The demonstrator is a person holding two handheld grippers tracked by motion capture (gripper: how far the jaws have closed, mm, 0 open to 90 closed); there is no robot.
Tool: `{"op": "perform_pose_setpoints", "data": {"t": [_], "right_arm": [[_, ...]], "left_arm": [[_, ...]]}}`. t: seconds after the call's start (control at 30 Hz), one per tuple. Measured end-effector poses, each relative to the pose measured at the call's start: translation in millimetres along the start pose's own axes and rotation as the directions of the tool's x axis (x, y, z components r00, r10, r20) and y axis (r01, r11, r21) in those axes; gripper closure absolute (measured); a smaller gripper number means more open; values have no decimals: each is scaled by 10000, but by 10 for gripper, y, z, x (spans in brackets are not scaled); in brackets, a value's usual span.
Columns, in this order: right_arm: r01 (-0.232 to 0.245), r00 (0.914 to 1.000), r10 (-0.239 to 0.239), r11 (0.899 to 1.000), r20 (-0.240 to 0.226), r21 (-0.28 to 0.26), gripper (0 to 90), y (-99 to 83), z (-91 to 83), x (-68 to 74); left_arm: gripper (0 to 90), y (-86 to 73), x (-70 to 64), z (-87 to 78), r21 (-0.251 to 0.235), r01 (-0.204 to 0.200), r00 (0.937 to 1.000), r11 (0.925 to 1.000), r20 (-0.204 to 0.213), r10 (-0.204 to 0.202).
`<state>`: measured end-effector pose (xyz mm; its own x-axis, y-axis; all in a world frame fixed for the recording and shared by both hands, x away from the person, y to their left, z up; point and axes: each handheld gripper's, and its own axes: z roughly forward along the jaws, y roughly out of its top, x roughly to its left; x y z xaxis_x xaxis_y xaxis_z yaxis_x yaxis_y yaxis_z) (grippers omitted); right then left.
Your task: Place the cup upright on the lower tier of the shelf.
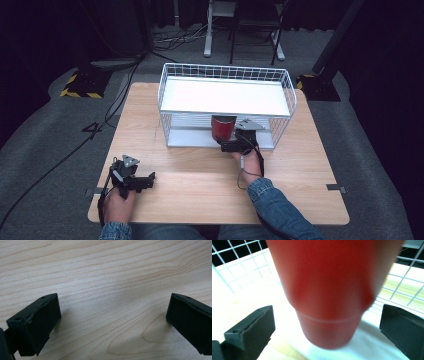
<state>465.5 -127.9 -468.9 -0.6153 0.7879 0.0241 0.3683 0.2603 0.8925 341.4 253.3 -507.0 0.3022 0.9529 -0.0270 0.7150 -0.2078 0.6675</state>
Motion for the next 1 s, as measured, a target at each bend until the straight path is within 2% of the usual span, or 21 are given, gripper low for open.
{"op": "perform_pose_setpoints", "data": {"t": [0.13, 0.4, 0.53, 0.73, 0.9, 1.0], "right_arm": [[149, 9999, -149, 9999, -3, -21, 5, -47, -149, -15], [56, 9995, -60, 9999, -300, -122, 5, -88, -449, -52], [311, 9988, -316, 9994, -361, -144, 11, -53, -590, -75], [371, 9969, -371, 9993, -691, -23, 78, -26, -813, -140], [396, 9966, -384, 9991, -733, 152, 137, -36, -992, -251], [347, 9974, -333, 9992, -635, 215, 139, -42, -1088, -317]], "left_arm": [[0, 0, 0, 0, 1, -5, 10000, 10000, 2, 5], [0, 0, 0, 0, 0, -6, 10000, 10000, 5, 6], [0, 0, 0, 0, 1, -6, 10000, 10000, 4, 6], [0, 0, 0, 0, -2, -2, 10000, 10000, -2, 2], [0, 0, -1, 0, -2, 5, 10000, 10000, -3, -5], [0, 0, 0, 0, -1, -2, 10000, 10000, 2, 2]]}}
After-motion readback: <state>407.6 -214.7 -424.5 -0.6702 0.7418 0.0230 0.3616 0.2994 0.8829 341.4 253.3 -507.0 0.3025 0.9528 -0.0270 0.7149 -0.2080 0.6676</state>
